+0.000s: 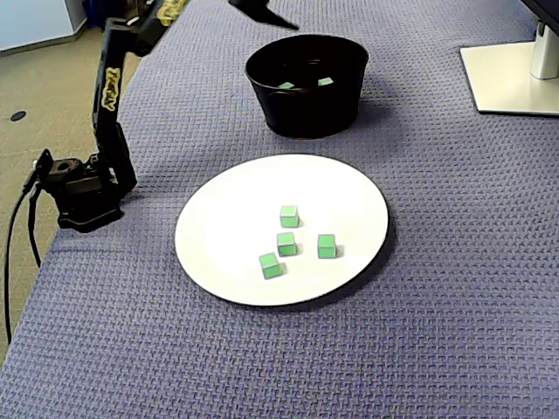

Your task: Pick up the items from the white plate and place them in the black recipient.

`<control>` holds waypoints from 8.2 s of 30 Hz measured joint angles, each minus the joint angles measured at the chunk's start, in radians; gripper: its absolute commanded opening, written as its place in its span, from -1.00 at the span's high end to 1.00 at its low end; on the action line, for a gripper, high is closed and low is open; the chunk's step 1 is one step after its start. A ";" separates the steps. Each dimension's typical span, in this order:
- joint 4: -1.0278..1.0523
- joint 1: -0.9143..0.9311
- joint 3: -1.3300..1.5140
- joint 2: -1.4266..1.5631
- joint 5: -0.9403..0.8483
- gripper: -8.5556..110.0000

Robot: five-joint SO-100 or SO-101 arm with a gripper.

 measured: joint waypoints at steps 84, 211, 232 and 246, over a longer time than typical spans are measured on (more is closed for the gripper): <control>-0.046 0.603 0.430 -0.258 -0.275 0.86; -0.143 0.796 0.557 -0.359 -0.457 0.86; -0.040 0.485 0.612 0.307 -0.328 0.86; -0.238 -0.281 0.334 0.385 -0.290 0.86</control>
